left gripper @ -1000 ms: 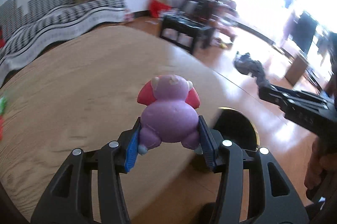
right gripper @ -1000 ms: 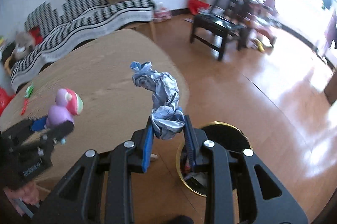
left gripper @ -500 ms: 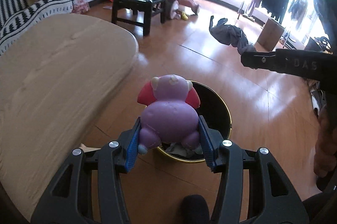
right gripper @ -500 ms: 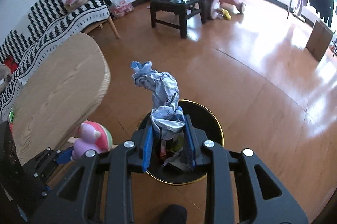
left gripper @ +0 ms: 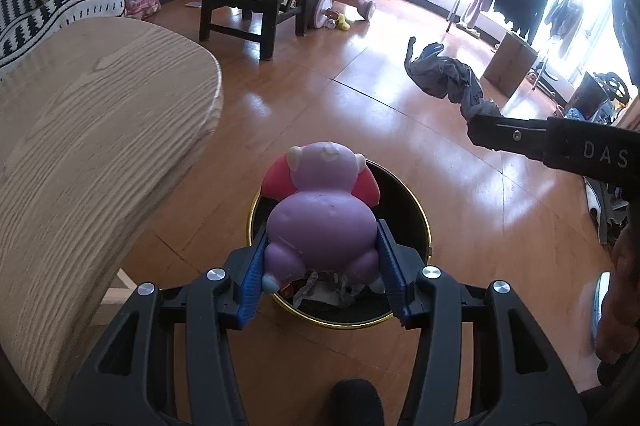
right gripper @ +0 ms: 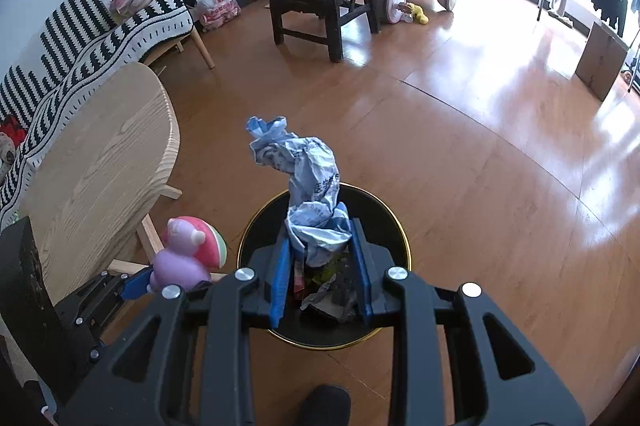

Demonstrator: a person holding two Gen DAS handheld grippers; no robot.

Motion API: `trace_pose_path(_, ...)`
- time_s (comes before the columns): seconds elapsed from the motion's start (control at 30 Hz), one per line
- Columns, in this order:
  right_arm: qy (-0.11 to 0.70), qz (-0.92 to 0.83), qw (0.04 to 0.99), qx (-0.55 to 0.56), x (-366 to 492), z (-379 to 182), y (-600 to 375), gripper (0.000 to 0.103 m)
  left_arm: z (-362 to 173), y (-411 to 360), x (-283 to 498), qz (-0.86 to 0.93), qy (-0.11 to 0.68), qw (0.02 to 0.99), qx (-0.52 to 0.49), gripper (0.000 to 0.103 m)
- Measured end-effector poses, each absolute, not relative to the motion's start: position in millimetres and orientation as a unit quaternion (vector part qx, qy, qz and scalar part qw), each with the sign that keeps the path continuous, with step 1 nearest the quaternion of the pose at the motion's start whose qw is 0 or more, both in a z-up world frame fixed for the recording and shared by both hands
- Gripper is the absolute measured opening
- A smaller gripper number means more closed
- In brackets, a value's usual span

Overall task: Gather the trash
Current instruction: 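Carry both items to the black bin and open both tools to drop them, then move both tools back over the green box and red ribbon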

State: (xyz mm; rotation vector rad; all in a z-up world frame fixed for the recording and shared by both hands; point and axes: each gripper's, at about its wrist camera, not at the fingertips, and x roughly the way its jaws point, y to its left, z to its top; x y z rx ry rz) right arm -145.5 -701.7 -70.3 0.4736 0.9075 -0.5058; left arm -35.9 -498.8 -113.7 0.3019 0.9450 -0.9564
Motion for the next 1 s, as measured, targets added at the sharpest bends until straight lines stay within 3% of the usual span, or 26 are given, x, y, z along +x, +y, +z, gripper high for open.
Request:
trace_pose_path(0.3, 0.431, -0.244, 0.837, 0.232, -147, -73, -700, 0.029, -115, -510, -36, -0.451, 0.441, 0.764, 0.135, 0.05)
trace_pose_path(0.37, 0.432, -0.246, 0.836, 0.235, -149, -75, -702, 0.034, -115, -511, -36, -0.455, 0.441, 0.761, 0.135, 0.051)
trace_pose_path(0.43, 0.428, -0.248, 0.836, 0.237, -150, -75, -703, 0.059, -115, -513, -36, -0.46, 0.442, 0.758, 0.135, 0.065)
trace_pose_path(0.47, 0.425, -0.25, 0.837, 0.236, -151, -74, -703, 0.062, -115, -513, -37, -0.462, 0.441, 0.758, 0.135, 0.071)
trace_pose_path(0.5, 0.423, -0.251, 0.838, 0.235, -152, -73, -704, 0.064, -113, -514, -38, -0.465, 0.436, 0.759, 0.133, 0.076)
trace_pose_path(0.87, 0.42, -0.244, 0.844, 0.225, -138, -66, -695, 0.071, -103, -497, -38, -0.458, 0.424, 0.769, 0.138, 0.083)
trace_pose_path(1.0, 0.411, -0.236, 0.855, 0.211, -127, -56, -680, 0.079, -88, -475, -28, -0.445, 0.418, 0.782, 0.128, 0.088)
